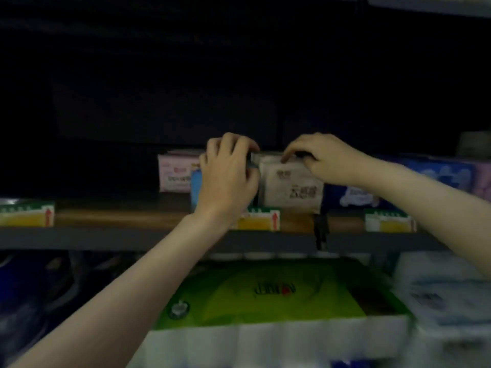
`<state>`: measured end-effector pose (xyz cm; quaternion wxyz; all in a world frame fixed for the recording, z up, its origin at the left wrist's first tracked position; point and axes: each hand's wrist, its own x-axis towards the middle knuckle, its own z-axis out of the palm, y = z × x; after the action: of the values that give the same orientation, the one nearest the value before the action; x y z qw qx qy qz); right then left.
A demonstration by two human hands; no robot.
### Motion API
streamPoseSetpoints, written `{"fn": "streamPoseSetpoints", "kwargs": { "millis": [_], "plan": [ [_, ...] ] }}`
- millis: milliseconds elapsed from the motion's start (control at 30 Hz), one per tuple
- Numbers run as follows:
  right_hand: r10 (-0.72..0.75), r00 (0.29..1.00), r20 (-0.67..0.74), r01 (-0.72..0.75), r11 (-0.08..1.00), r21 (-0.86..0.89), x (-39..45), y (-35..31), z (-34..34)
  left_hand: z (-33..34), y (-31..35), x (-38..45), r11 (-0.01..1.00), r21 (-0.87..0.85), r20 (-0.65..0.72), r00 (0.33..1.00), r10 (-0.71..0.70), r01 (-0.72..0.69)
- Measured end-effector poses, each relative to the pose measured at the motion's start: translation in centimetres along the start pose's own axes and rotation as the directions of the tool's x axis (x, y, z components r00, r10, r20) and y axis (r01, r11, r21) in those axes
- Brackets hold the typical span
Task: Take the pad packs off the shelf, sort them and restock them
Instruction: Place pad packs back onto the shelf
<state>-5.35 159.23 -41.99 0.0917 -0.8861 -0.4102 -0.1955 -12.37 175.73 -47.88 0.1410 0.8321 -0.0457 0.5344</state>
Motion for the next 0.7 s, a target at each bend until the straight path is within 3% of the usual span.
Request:
{"fn": "streamPoseSetpoints", "kwargs": {
  "millis": [133, 233, 400, 533, 700],
  "plan": [
    [-0.058, 0.997, -0.057, 0.063, 0.995, 0.078, -4.7, 2.5, 1.4, 3.4, 3.8, -5.2, 0.991, -0.041, 0.107, 0.986, 0.132, -0.128],
    [-0.094, 0.976, -0.197, 0.116, 0.988, 0.105, -11.2, 7.0, 2.9, 8.2, 8.7, -9.0, 0.949, -0.142, 0.224, 0.925, 0.308, -0.282],
    [0.242, 0.969, -0.049, -0.223, 0.943, 0.246, -29.6, 20.4, 9.1, 20.4, 22.3, -17.2, 0.873, -0.395, 0.418, 0.79, 0.448, -0.286],
    [0.528, 0.823, 0.208, -0.564, 0.804, 0.189, -44.7, 31.1, 13.3, 29.8, 33.1, -23.4, 0.738, -0.493, 0.484, 0.559, 0.673, -0.462],
    [0.739, 0.564, 0.368, -0.799, 0.602, 0.017, -59.8, 40.6, 18.7, 38.7, 43.4, -30.3, 0.779, -0.528, 0.667, 0.403, 0.626, -0.338]
  ]
}}
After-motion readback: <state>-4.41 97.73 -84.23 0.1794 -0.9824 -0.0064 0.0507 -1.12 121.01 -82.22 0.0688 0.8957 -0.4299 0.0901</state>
